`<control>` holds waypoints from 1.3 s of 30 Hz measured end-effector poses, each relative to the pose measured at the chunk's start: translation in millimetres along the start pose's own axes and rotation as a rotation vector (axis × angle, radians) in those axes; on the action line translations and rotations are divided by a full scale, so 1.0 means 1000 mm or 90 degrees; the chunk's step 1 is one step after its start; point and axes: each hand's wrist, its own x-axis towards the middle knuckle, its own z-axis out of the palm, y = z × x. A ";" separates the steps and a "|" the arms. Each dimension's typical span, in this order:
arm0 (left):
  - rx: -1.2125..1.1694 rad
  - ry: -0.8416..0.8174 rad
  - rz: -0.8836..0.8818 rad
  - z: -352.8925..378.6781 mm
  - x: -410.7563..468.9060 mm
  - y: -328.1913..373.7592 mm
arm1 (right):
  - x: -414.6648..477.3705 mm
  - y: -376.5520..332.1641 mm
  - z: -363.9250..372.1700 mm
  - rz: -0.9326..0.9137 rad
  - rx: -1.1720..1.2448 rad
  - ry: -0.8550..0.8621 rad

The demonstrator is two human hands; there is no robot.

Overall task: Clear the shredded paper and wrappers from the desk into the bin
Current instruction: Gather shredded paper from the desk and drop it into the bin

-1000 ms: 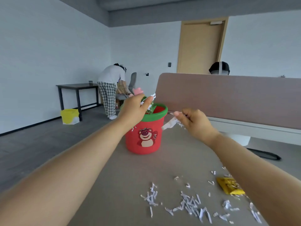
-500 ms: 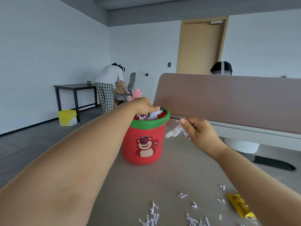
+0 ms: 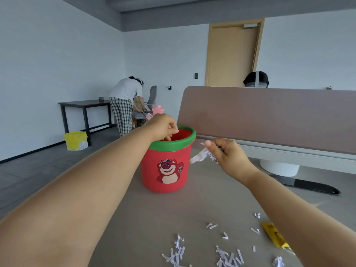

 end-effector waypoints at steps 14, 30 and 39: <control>0.191 -0.015 0.091 -0.011 -0.078 -0.039 | 0.050 -0.037 0.016 -0.061 0.027 0.112; 0.075 0.197 0.187 -0.003 -0.159 -0.011 | 0.062 -0.082 0.052 -0.039 -0.266 -0.348; 0.070 0.202 0.146 -0.002 -0.166 0.001 | 0.051 -0.080 0.049 -0.014 -0.216 -0.270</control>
